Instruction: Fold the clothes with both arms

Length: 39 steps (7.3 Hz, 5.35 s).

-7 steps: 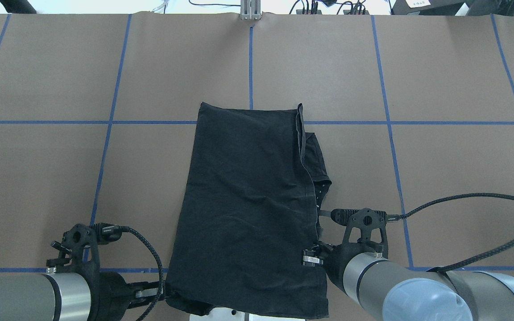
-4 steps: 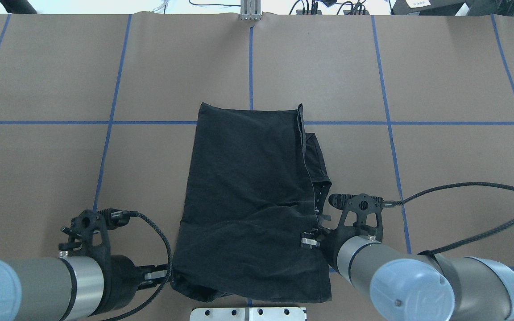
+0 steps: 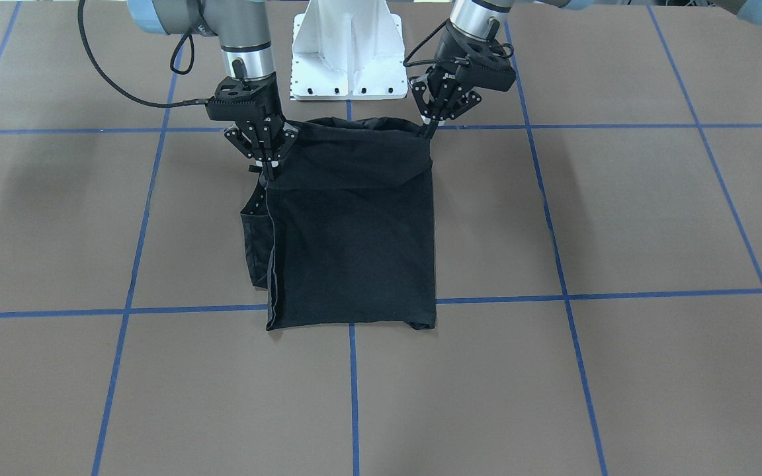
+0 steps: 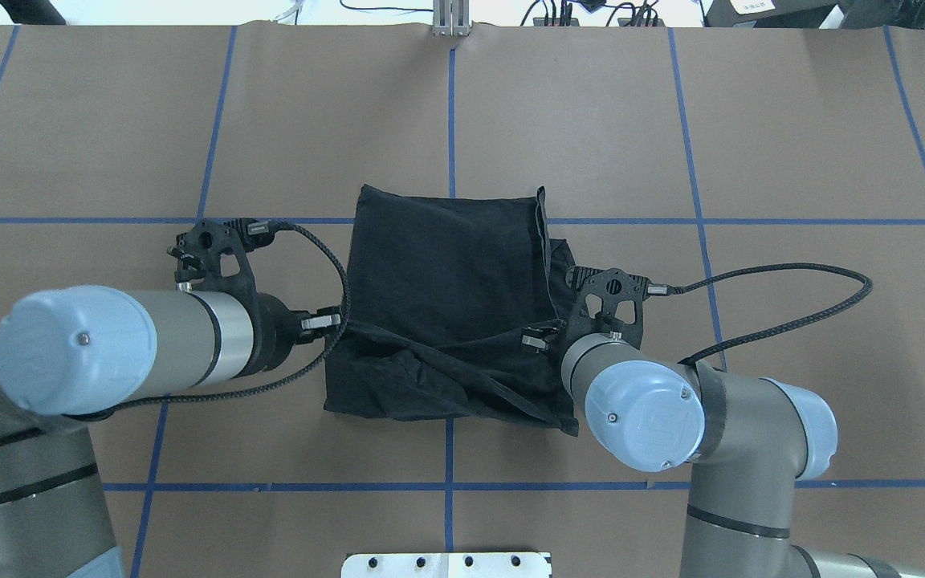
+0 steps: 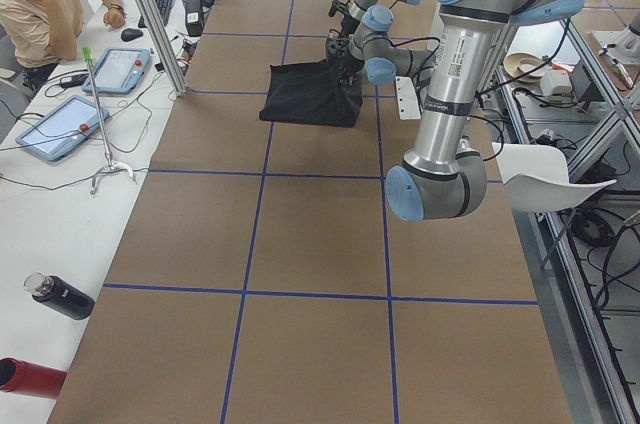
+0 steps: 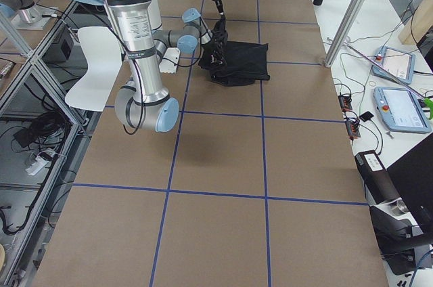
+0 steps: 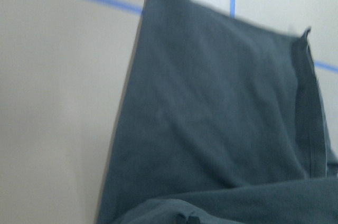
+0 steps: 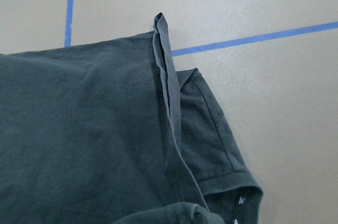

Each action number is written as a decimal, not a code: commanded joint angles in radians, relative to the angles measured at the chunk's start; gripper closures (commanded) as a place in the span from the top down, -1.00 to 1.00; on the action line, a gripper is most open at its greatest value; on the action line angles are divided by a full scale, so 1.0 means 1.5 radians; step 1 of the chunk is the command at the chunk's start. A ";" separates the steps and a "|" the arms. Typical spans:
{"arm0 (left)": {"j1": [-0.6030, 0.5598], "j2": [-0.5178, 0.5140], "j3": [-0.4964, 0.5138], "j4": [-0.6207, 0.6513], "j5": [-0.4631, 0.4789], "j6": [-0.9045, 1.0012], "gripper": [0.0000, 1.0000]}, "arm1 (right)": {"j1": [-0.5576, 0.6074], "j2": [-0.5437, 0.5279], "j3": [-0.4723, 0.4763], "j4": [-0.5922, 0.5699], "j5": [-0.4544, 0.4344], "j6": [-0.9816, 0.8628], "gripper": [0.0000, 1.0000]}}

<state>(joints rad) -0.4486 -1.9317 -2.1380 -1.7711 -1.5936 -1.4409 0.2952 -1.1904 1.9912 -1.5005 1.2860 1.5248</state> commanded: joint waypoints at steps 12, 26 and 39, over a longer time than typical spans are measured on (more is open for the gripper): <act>-0.125 -0.261 0.548 -0.193 0.022 0.133 -1.00 | 0.097 0.094 -0.194 0.010 0.005 -0.071 -0.29; -0.183 -0.096 0.314 -0.199 -0.091 0.271 1.00 | 0.103 0.195 -0.154 -0.125 0.165 -0.161 -0.42; -0.182 -0.095 0.315 -0.199 -0.092 0.271 1.00 | 0.267 0.271 -0.445 0.121 0.245 -0.279 1.00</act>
<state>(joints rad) -0.7210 -2.0740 -1.6616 -2.0699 -1.7307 -1.0357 0.6491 -0.7783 1.2885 -1.3037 1.5296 1.1148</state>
